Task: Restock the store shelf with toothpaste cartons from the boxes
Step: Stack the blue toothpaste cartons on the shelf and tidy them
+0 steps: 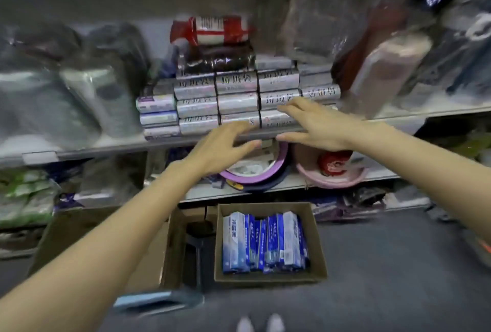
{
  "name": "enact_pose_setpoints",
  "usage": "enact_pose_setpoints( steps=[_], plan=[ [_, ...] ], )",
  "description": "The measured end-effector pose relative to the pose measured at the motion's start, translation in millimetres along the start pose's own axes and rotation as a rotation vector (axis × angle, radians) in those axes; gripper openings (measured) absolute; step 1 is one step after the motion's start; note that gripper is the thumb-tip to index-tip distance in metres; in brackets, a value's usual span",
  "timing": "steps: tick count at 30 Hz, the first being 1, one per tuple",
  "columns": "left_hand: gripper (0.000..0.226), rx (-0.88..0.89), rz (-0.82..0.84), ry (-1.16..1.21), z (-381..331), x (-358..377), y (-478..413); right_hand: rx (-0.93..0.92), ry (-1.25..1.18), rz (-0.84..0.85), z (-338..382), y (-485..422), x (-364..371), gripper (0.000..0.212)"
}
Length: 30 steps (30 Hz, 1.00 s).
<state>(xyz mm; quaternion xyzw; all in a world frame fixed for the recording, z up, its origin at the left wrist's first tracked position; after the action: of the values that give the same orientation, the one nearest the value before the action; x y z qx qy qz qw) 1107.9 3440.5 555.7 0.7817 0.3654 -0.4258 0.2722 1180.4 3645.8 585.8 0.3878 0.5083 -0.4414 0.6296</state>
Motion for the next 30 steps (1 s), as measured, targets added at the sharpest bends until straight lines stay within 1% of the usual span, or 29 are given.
enact_pose_setpoints(
  steps=[2,4,6,9,11,14,16,18,21,24,28,30],
  plan=[
    [0.052,-0.093,0.08,0.049,17.6,40.5,7.4,0.065,-0.156,0.044,-12.5,2.8,42.1,0.077],
    [0.05,-0.205,0.145,0.114,36.0,81.0,12.2,0.131,-0.315,0.075,-24.0,6.0,86.3,0.075],
    [0.052,-0.321,0.208,0.177,56.3,124.9,15.6,0.195,-0.419,0.097,-35.4,11.6,135.9,0.072],
    [0.052,-0.529,0.287,0.298,85.6,190.4,27.7,0.311,-0.561,0.161,-44.3,27.7,216.7,0.075],
    [0.048,-0.65,0.332,0.369,102.3,231.9,40.3,0.403,-0.664,0.184,-47.2,40.3,271.3,0.075],
    [0.045,-0.775,0.386,0.385,127.2,290.1,57.9,0.584,-0.828,0.215,-47.9,58.6,350.6,0.075],
    [0.041,-0.824,0.401,0.423,141.7,323.6,62.4,0.721,-0.904,0.191,-50.2,67.5,400.4,0.075],
    [0.037,-0.918,0.426,0.537,152.2,355.1,59.8,0.879,-0.982,0.144,-53.9,76.0,445.9,0.073],
    [0.042,-1.022,0.447,0.666,167.1,401.9,44.6,1.057,-1.068,0.062,-61.4,87.2,514.1,0.072],
    [0.043,-1.112,0.452,0.791,185.3,453.7,16.3,1.171,-1.131,-0.009,-70.3,87.8,566.8,0.075],
    [0.044,-1.142,0.509,0.878,183.3,512.9,-18.5,1.289,-1.12,-0.082,-84.4,80.0,611.3,0.065],
    [0.043,-1.132,0.528,0.894,181.2,532.6,-29.3,1.316,-1.103,-0.096,-91.0,77.0,633.7,0.07]
  ],
)
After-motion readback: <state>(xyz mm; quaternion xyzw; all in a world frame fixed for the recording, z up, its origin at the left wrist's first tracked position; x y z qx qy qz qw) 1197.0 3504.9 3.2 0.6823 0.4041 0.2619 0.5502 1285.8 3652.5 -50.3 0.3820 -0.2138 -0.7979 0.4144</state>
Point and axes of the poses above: each hand's wrist, its own y-axis away from the middle knuckle, its own x-axis out of the palm, z = x × y, the point moved 1 cm from there along -y, towards the middle knuckle, and after that the axes turned 14 degrees about -x, right-handed, at the moved point
